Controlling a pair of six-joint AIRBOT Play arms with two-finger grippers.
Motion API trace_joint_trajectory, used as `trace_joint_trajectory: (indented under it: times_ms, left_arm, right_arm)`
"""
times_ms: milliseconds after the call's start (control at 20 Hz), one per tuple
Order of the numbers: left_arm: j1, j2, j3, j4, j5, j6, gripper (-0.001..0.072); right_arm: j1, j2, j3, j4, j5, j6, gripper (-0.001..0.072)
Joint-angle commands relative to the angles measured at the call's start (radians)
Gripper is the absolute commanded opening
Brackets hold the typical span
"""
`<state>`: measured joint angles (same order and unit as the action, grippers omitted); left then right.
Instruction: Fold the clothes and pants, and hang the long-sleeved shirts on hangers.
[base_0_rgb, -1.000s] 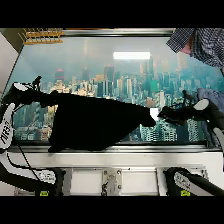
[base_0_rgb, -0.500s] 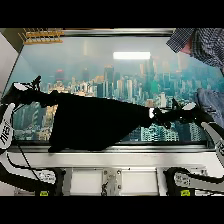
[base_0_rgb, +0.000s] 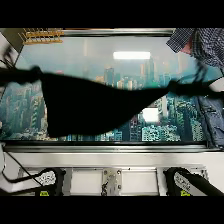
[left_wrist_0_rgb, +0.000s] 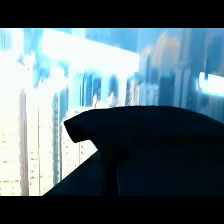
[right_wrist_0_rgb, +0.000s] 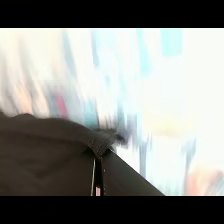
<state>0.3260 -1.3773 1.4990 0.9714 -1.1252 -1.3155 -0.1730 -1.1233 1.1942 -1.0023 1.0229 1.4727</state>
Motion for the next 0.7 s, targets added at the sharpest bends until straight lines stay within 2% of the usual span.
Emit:
trace_joint_trajectory:
  times_ms: [0, 200, 450, 650]
  left_arm:
    - [0.002, 0.214, 0.186, -0.004, -0.009, -0.001, 0.0006]
    - [0.002, 0.436, 0.288, -0.004, -0.03, -0.001, 0.0006]
    - [0.002, 0.639, 0.291, -0.002, -0.03, -0.001, 0.0006]
    - [0.002, 0.697, 0.291, 0.013, -0.022, -0.021, 0.0006]
  right_arm:
    - [-0.007, 0.153, 0.31, -0.138, 0.01, -0.008, 0.0008]
    - [-0.007, 0.28, 0.497, -0.18, -0.016, -0.011, 0.0008]
    - [-0.006, 0.414, 0.508, -0.203, -0.038, -0.01, 0.0009]
    - [-0.006, 0.472, 0.508, -0.235, -0.034, -0.008, 0.0009]
